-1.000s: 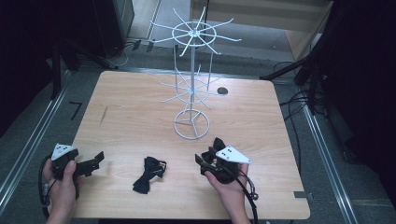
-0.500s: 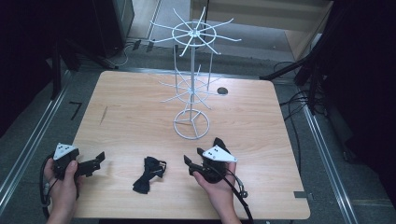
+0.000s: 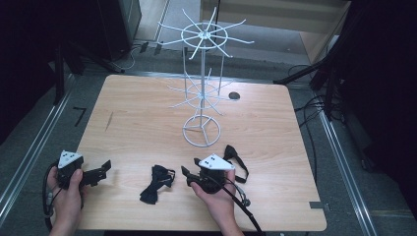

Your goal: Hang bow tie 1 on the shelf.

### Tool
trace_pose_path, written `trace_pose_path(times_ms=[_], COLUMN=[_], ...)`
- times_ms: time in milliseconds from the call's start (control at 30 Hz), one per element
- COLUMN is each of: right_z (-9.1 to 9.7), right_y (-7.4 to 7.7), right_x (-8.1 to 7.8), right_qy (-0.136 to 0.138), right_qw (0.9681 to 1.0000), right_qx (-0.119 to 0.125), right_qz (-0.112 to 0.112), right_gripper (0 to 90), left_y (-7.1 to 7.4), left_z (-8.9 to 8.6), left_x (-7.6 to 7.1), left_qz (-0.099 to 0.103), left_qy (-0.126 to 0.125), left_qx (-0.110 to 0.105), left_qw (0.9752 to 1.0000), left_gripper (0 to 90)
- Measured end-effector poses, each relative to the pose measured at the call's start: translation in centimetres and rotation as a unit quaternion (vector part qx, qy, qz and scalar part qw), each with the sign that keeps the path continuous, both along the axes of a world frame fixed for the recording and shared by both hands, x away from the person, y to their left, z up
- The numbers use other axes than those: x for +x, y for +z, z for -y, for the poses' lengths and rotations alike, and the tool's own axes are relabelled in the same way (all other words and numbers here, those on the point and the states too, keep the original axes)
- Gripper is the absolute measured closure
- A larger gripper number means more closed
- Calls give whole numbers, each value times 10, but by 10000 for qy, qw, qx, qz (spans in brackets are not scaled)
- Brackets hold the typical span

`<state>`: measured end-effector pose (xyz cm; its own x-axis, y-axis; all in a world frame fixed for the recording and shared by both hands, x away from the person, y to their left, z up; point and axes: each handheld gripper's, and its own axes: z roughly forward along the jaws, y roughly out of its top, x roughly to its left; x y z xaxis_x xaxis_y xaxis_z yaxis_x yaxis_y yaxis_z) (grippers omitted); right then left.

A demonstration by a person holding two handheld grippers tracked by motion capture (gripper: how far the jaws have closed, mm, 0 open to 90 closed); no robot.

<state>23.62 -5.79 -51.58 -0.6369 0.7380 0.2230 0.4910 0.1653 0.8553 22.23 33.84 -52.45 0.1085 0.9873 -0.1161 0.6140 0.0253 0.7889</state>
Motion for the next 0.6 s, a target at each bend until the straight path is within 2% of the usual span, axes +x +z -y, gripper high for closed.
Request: trace_pose_path(times_ms=[167,600], right_z=[-9,-24], right_y=[-3,-10], right_x=[0,2], right_qy=[34,160], right_qw=[10000,9996], right_qx=[-20,-17], right_qz=[-52,-236], right_gripper=[480,528], left_y=[0,0], left_z=[2,3], left_x=[0,1], left_qz=[-6,-59], left_qy=[-45,-41], left_qx=[98,146], left_qw=[9999,9999], left_gripper=[0,0])
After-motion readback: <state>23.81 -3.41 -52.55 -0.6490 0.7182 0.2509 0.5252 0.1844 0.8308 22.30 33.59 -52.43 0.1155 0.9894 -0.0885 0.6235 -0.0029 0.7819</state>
